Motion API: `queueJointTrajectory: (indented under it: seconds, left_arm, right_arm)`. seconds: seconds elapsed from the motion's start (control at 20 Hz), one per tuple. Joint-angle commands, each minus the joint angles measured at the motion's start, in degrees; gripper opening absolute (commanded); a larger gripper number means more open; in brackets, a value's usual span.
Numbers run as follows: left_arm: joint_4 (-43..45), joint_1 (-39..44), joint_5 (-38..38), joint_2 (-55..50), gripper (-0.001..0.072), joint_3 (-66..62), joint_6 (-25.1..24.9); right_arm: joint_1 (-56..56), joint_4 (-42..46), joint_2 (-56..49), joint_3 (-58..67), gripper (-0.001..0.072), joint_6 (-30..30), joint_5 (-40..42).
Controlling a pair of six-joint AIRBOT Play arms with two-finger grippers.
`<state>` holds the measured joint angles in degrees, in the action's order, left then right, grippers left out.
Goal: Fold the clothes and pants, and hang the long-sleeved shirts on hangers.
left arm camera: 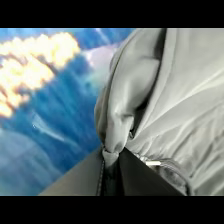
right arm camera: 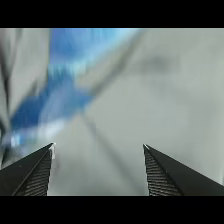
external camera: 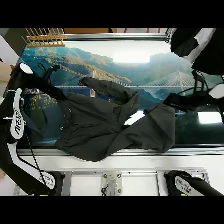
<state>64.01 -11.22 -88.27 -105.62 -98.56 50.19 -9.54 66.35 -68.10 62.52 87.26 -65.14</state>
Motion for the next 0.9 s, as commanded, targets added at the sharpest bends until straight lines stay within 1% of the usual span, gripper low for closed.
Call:
queueJointTrajectory:
  seconds: [0.0,0.1,0.2,0.3,0.45,0.7,0.75,0.8,0.85]
  left_arm:
    - [0.79,-1.25,-1.38,1.64,0.0018,2.12,4.13]
    - [0.96,-1.03,0.28,2.54,0.0017,7.17,4.11]
    - [1.05,-0.79,1.29,3.08,0.0018,11.17,4.02]
    - [1.05,-0.85,1.64,3.10,0.0018,12.55,4.04]
    - [0.96,-0.83,1.73,3.10,0.0018,12.55,4.07]
    - [0.96,-0.90,1.73,3.10,0.0018,12.57,4.13]
    - [0.98,-0.90,1.73,3.10,0.0018,12.57,4.11]
    - [0.98,-0.92,1.70,3.10,0.0018,12.57,4.13]
    - [1.01,-0.92,1.68,3.10,0.0018,12.57,4.11]
  right_arm:
    - [2.23,3.69,-11.91,6.56,0.0608,-0.81,9.81]
    - [0.85,8.57,-16.13,9.81,0.0608,2.75,10.93]
    - [-2.27,9.18,-18.84,11.19,0.0608,6.14,10.91]
    - [-4.96,9.57,-21.09,11.13,0.0608,8.07,10.14]
    - [-5.20,8.90,-24.15,11.13,0.0609,6.84,8.07]
    - [-1.73,9.07,-26.40,11.13,0.0608,4.42,8.02]
    - [-1.44,9.46,-26.62,11.13,0.0578,4.44,7.87]
    - [-1.40,9.68,-26.60,11.13,0.0378,4.39,7.80]
    - [-1.46,9.99,-26.32,11.15,0.0110,4.42,7.56]
